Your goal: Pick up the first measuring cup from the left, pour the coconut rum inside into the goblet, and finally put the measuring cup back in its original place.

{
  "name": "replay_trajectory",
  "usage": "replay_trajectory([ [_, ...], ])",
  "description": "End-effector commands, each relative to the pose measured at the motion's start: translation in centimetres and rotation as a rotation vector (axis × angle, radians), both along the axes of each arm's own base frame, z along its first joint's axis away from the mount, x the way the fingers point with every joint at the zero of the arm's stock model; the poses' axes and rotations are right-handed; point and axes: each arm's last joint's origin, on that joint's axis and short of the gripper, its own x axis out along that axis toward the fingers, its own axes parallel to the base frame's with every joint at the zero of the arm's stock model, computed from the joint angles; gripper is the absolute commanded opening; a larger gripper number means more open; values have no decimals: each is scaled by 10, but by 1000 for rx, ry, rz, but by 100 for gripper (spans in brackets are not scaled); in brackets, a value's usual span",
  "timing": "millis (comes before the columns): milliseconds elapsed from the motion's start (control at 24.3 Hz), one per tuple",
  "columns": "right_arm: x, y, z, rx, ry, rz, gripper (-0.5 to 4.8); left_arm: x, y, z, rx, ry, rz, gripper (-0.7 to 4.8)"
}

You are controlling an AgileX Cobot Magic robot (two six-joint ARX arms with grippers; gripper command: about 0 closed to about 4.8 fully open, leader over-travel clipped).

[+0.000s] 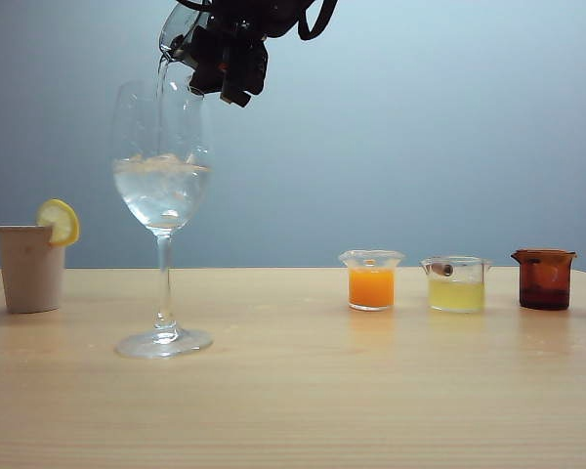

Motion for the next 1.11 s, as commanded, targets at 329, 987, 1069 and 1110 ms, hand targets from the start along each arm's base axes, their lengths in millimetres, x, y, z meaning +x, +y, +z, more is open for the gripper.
replay_trajectory([
  [329, -1, 1, 10, 1, -94, 15, 148, -1, 0, 4, -9, -23, -7, -5],
  [987, -1, 1, 10, -56, -144, 34, 147, -1, 0, 4, -9, -23, -7, -6],
  [1069, -1, 1, 10, -56, -144, 34, 147, -1, 0, 4, -9, -23, -7, -5],
  [1110, -1, 1, 10, -56, -144, 34, 148, -1, 0, 4, -9, -23, -7, -5],
])
